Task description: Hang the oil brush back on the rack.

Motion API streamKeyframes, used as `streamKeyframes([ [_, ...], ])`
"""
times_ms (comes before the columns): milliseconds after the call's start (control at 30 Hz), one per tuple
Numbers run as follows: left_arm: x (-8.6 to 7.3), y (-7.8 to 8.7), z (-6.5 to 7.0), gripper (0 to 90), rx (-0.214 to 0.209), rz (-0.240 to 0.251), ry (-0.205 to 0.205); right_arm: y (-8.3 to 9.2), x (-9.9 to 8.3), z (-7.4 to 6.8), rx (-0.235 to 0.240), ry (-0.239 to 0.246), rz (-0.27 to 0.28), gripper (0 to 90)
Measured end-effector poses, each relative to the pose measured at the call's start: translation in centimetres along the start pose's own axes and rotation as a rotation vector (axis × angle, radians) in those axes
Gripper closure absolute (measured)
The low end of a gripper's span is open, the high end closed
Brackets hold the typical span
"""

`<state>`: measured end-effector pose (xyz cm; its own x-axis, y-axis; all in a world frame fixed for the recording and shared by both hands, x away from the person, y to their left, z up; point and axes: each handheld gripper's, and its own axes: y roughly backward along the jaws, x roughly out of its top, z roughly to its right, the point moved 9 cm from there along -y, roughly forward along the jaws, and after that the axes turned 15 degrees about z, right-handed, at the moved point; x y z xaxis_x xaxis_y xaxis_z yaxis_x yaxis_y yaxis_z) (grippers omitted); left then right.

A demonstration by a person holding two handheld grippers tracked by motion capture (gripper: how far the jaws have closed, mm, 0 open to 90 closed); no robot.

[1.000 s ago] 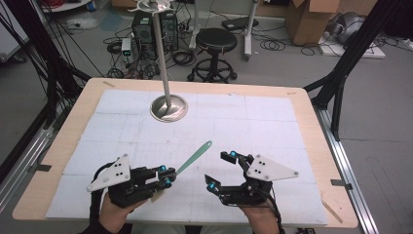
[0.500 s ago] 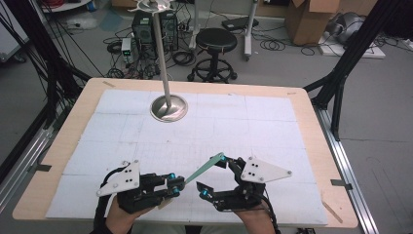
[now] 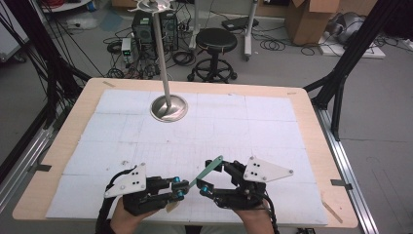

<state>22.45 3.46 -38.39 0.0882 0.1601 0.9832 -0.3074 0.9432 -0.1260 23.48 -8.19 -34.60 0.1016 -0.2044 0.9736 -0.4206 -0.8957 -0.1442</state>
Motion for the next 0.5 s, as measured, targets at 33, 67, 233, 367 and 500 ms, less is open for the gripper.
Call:
streamKeyframes([
  [33, -0.07, -0.01, 0.02, 81.7, -0.003, -0.004, 0.0, -0.01, -0.01, -0.02, -0.001, 0.003, -0.001, 45.0],
  [67, -0.12, -0.05, 0.06, 81.7, -0.004, -0.005, 0.003, 0.01, -0.01, -0.07, 0.001, 0.0, -0.003, 46.7],
  [233, -0.48, -0.29, 0.29, 81.6, -0.012, -0.019, 0.002, 0.05, 0.1, -0.31, 0.018, -0.006, 0.0, 54.0],
  [367, -0.85, -0.53, 0.59, 81.6, -0.023, -0.031, 0.002, 0.02, 0.19, -0.69, 0.04, -0.012, -0.003, 61.7],
  [500, -1.04, -0.68, 0.77, 81.6, -0.029, -0.036, -0.002, 0.01, 0.2, -0.77, 0.041, -0.028, -0.002, 67.0],
])
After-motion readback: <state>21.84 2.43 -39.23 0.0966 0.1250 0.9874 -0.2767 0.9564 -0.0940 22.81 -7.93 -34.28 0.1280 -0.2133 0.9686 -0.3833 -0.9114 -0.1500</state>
